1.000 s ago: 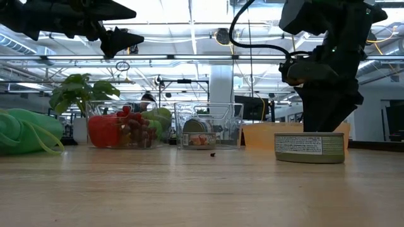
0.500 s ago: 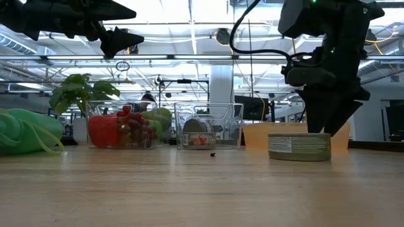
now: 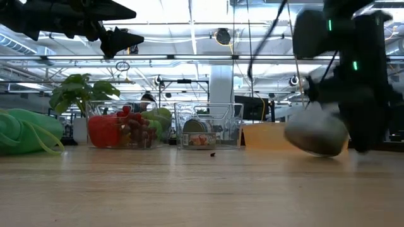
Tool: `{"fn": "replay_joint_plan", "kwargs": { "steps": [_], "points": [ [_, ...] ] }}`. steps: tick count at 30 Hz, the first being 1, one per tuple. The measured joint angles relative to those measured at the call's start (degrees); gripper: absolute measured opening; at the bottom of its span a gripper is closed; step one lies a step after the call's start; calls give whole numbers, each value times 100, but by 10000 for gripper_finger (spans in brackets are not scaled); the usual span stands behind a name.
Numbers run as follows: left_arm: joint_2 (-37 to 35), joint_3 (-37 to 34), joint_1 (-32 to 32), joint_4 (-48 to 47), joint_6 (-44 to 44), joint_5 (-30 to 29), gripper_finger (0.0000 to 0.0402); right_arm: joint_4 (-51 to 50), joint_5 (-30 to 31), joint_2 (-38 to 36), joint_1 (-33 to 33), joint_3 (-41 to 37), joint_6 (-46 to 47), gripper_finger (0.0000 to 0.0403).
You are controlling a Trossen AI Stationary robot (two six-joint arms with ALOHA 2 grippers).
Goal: Pick & Place Food Item
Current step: Put the green tuna can into the right transparent bin
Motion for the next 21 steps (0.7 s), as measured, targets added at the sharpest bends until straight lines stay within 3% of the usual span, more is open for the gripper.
{"fn": "replay_joint_plan", "kwargs": {
  "steps": [8,13,21],
  "points": [
    [0,-2,-2,-6,0,1,361,40,165,-9,11,4,-106,246],
    [0,-2,-2,-36,-26,1,361,155,724,-258,11,-29,-328,246],
    [2,-2,-1,-154,-140,1,361,1406,1743,-795,64,-18,-1045,247]
  ]
}}
